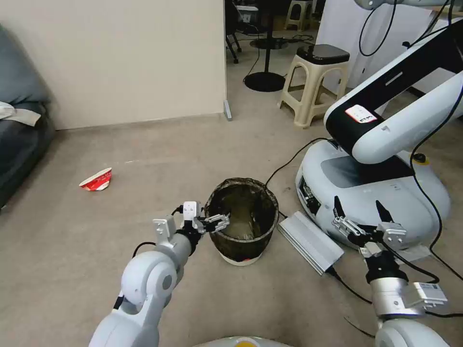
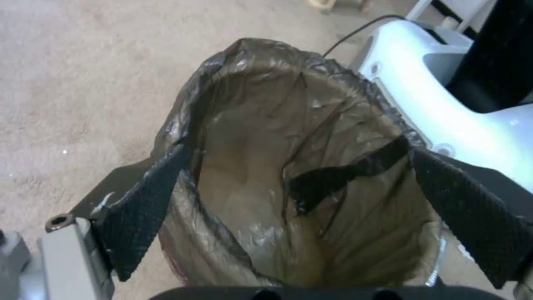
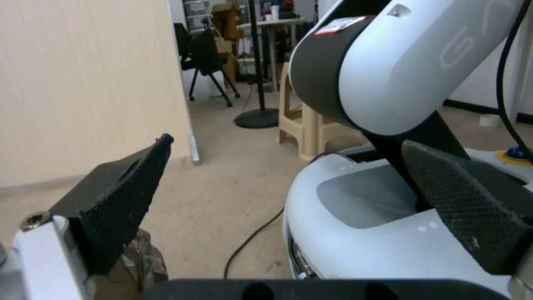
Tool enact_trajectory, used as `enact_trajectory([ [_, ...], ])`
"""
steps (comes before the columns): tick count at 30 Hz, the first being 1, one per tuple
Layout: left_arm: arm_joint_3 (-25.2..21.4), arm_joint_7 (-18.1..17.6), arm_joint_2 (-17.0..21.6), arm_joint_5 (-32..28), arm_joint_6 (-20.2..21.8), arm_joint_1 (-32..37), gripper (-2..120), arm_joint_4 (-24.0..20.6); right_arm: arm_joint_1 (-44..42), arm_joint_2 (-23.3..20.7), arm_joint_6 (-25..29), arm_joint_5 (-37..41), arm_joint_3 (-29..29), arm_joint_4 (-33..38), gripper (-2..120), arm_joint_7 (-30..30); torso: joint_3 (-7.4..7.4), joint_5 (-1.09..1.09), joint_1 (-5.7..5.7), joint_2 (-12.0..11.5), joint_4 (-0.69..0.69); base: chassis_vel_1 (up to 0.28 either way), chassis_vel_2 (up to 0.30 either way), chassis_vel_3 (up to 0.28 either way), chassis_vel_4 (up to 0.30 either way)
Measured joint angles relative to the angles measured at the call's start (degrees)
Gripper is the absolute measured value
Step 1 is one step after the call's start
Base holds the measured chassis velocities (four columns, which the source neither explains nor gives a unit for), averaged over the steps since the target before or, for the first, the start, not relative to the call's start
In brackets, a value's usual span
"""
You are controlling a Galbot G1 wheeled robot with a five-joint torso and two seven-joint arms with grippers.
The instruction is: Pick up the trash can from the floor.
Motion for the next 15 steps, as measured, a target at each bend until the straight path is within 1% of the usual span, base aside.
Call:
enact_trajectory([
  [5,0.2,-0.7,-0.5,1.2,0.0,-1.3,100,1.0,0.0,0.1,0.0,-0.1,0.0,-0.2,100,0.0,0.00,-0.01,0.00,0.0,0.00,0.000,0.000,0.000,0.000],
  [10,0.2,-0.9,-0.8,4.0,0.0,-2.8,100,2.2,0.0,0.2,0.0,-0.3,0.0,-0.5,100,0.0,0.00,-0.01,0.00,0.0,0.00,0.000,0.000,0.000,0.000],
  [12,0.4,-1.3,-1.0,6.1,0.1,-3.7,100,3.4,0.0,0.2,0.0,-0.3,-0.1,-0.5,100,0.0,0.00,-0.01,0.00,0.0,0.00,0.000,0.000,0.000,0.000],
  [13,0.4,-1.3,-1.0,6.1,0.1,-3.7,100,3.4,0.0,0.2,0.0,-0.3,-0.1,-0.5,100,0.0,0.00,-0.01,0.00,0.0,0.00,0.000,0.000,0.000,0.000],
  [15,0.7,-1.4,-1.2,8.7,0.1,-4.4,100,4.5,0.0,0.1,0.0,-0.3,-0.1,-0.6,100,0.0,0.00,-0.01,0.00,0.0,0.00,0.000,0.000,0.000,0.000],
])
